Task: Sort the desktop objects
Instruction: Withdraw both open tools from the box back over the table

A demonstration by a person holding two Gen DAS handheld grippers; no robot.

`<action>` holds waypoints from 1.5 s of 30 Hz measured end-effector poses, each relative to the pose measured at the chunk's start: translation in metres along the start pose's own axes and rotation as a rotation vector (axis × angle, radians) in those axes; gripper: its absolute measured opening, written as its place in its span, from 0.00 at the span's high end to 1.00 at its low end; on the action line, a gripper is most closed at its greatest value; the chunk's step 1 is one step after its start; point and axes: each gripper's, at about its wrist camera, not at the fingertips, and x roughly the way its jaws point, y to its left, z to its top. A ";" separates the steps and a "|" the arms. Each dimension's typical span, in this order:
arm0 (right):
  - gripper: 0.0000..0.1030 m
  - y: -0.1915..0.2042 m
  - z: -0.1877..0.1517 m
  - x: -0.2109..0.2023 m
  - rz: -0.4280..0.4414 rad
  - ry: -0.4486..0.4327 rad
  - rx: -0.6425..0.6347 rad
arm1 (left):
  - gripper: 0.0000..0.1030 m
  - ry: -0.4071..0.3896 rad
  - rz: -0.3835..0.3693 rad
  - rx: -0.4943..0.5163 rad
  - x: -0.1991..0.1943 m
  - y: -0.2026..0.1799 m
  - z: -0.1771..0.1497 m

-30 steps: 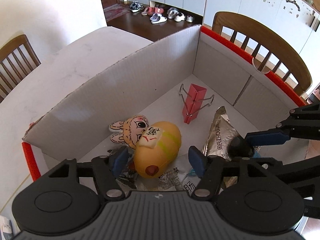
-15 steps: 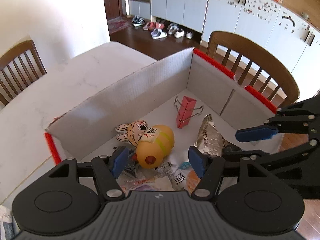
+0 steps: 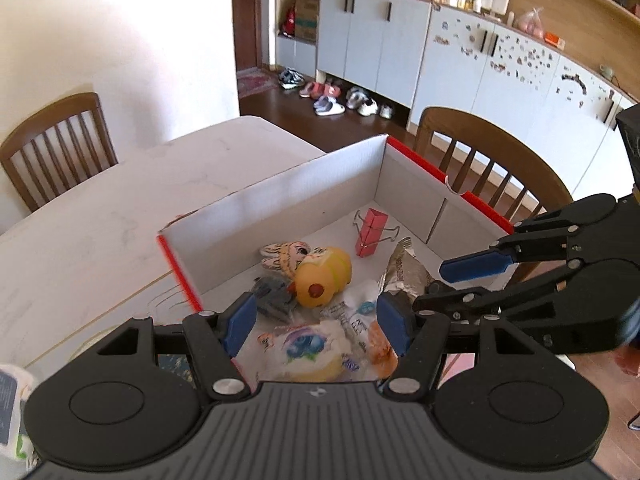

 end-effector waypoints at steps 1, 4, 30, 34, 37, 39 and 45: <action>0.63 0.003 -0.001 -0.001 0.000 -0.004 -0.003 | 0.36 -0.005 0.005 -0.006 -0.004 0.002 -0.003; 0.59 0.010 -0.002 -0.002 0.002 -0.008 -0.009 | 0.36 -0.022 0.025 -0.032 -0.017 0.008 -0.015; 0.18 0.147 -0.004 0.013 0.060 -0.027 -0.032 | 0.13 -0.045 0.126 -0.208 -0.088 0.144 -0.117; 0.14 0.179 -0.005 0.021 0.064 -0.032 -0.034 | 0.00 -0.059 0.152 -0.206 -0.099 0.174 -0.127; 0.12 0.200 -0.005 0.028 0.067 -0.041 -0.031 | 0.00 -0.061 0.171 -0.199 -0.106 0.200 -0.133; 0.11 0.214 -0.006 0.035 0.061 -0.042 -0.023 | 0.00 -0.057 0.185 -0.194 -0.109 0.218 -0.136; 0.10 0.258 -0.006 0.057 0.046 -0.049 -0.023 | 0.00 -0.047 0.221 -0.166 -0.115 0.265 -0.140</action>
